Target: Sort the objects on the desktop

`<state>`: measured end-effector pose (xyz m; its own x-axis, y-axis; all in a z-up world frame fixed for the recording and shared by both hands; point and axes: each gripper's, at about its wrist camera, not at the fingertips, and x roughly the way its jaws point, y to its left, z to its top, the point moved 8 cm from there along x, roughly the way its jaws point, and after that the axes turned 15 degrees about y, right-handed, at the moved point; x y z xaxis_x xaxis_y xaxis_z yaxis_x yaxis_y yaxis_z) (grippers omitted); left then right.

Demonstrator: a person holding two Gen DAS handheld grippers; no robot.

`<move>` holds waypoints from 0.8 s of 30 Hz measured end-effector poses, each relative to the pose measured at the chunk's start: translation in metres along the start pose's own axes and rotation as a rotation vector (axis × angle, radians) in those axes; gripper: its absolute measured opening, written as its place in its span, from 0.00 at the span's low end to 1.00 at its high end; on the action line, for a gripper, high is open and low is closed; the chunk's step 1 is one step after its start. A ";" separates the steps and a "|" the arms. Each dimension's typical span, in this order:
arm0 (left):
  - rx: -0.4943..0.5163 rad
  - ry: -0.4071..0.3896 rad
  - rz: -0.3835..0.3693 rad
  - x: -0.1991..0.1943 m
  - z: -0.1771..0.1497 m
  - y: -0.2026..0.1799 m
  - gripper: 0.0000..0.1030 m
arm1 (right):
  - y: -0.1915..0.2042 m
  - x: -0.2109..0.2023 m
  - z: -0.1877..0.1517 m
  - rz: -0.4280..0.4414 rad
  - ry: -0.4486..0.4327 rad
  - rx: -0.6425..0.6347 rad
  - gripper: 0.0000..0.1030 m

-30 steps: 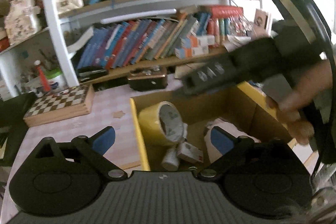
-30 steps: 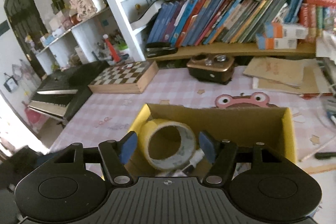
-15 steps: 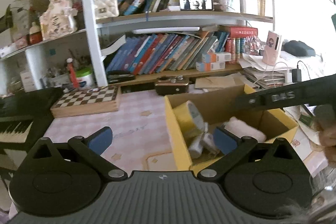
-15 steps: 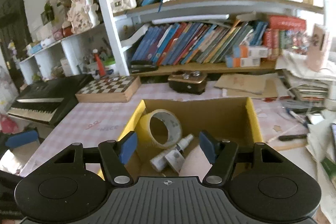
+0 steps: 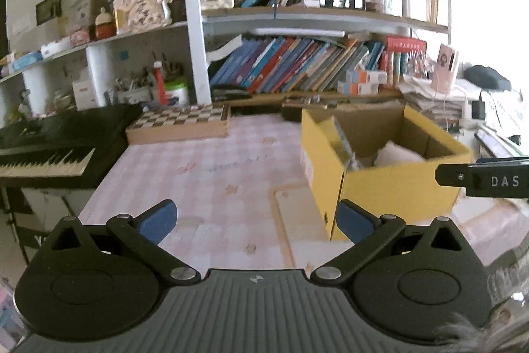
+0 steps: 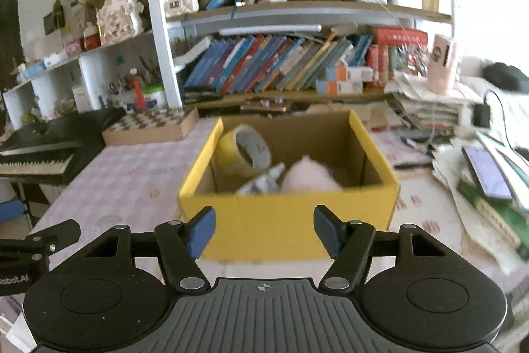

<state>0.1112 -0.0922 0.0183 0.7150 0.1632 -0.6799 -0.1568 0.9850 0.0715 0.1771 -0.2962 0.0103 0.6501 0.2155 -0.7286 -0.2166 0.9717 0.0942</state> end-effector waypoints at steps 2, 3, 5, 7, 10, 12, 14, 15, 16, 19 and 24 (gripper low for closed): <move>-0.010 0.013 0.008 -0.004 -0.013 0.006 1.00 | 0.005 -0.002 -0.015 -0.019 0.009 0.006 0.65; -0.018 0.020 0.011 -0.007 -0.021 0.009 1.00 | 0.008 -0.004 -0.022 -0.030 0.015 0.013 0.65; -0.032 0.035 0.012 -0.012 -0.036 0.014 1.00 | 0.013 -0.007 -0.038 -0.045 0.023 0.029 0.65; -0.041 0.049 0.014 -0.016 -0.050 0.017 1.00 | 0.018 -0.011 -0.051 -0.060 0.024 0.037 0.65; -0.034 0.066 0.007 -0.022 -0.066 0.020 1.00 | 0.025 -0.018 -0.068 -0.076 0.023 0.030 0.65; -0.024 0.074 0.000 -0.025 -0.074 0.022 1.00 | 0.029 -0.022 -0.077 -0.083 0.026 0.024 0.65; -0.019 0.083 -0.001 -0.027 -0.080 0.024 1.00 | 0.032 -0.024 -0.085 -0.086 0.036 0.029 0.65; -0.020 0.086 0.001 -0.028 -0.082 0.026 1.00 | 0.033 -0.024 -0.088 -0.087 0.043 0.033 0.65; -0.023 0.088 0.003 -0.029 -0.083 0.028 1.00 | 0.034 -0.025 -0.092 -0.086 0.050 0.036 0.65; -0.033 0.088 0.012 -0.032 -0.087 0.034 1.00 | 0.037 -0.027 -0.100 -0.089 0.060 0.037 0.66; -0.032 0.095 0.016 -0.036 -0.092 0.038 1.00 | 0.045 -0.032 -0.108 -0.086 0.062 0.034 0.70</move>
<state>0.0169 -0.0653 -0.0215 0.6446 0.1718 -0.7450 -0.1905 0.9798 0.0611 0.0677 -0.2695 -0.0356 0.6190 0.1262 -0.7752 -0.1370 0.9892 0.0516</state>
